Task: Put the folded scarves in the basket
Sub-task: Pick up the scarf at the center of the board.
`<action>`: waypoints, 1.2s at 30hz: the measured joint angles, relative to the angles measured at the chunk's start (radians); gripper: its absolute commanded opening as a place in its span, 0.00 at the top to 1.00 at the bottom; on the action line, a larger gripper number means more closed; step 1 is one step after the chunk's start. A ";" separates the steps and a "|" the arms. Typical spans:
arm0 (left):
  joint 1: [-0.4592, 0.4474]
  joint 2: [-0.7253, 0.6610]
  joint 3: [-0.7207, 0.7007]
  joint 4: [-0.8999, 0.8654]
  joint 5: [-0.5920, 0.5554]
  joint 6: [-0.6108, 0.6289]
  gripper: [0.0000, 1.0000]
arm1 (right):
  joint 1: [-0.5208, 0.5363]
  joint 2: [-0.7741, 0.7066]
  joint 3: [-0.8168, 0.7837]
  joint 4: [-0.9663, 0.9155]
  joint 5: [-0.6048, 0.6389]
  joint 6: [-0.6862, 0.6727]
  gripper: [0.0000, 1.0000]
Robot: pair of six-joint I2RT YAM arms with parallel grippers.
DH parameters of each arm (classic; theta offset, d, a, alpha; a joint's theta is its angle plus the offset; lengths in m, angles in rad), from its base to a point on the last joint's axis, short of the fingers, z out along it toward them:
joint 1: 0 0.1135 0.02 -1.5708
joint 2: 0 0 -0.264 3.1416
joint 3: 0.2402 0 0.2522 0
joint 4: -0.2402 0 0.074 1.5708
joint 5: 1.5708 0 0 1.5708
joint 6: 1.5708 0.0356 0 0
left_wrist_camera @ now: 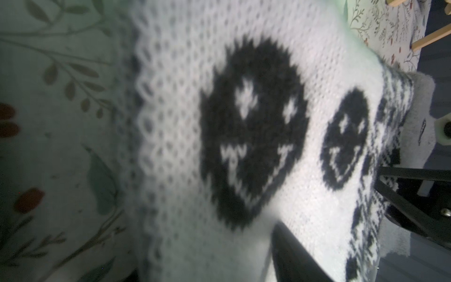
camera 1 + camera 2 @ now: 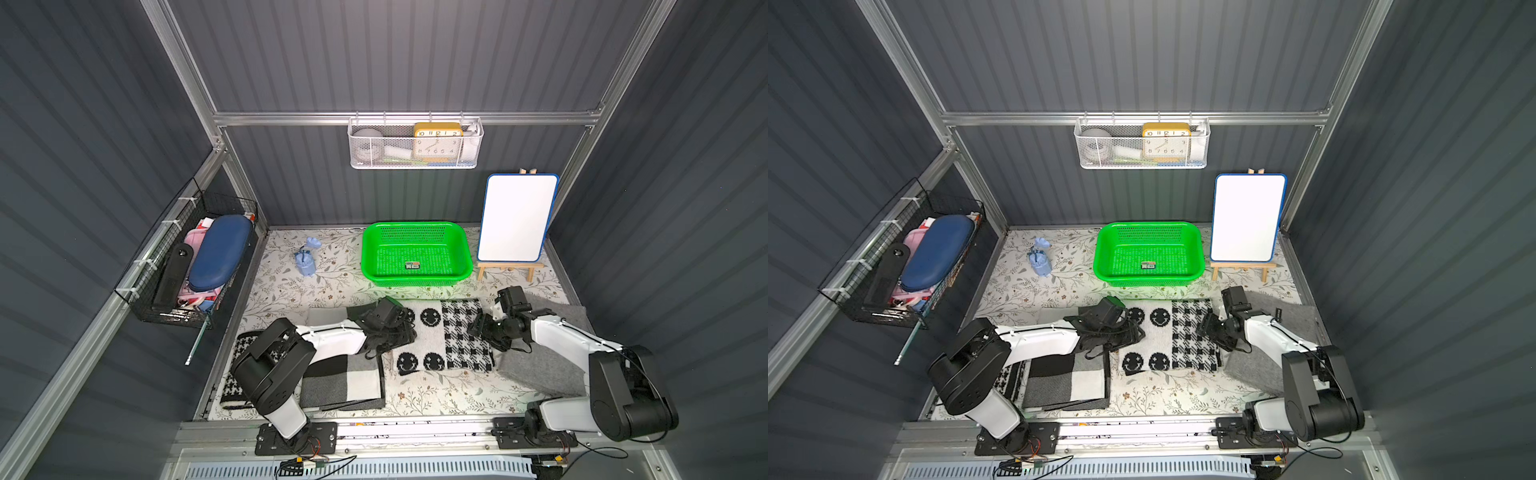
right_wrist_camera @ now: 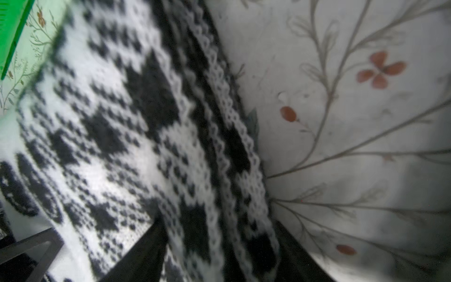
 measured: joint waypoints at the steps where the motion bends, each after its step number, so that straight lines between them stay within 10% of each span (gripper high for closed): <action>1: 0.000 0.003 0.000 0.000 0.001 0.003 0.81 | 0.006 0.001 0.000 0.002 -0.001 0.011 0.70; 4: -0.001 0.005 0.001 0.000 0.004 0.000 1.00 | 0.022 -0.012 0.000 0.002 -0.002 0.019 1.00; 21: -0.030 -0.324 0.016 -0.089 -0.034 0.048 1.00 | 0.132 -0.596 -0.029 -0.122 -0.015 0.166 1.00; 36: 0.162 -0.168 0.453 -0.224 -0.131 0.264 1.00 | 0.150 -0.203 0.485 -0.154 0.136 0.054 1.00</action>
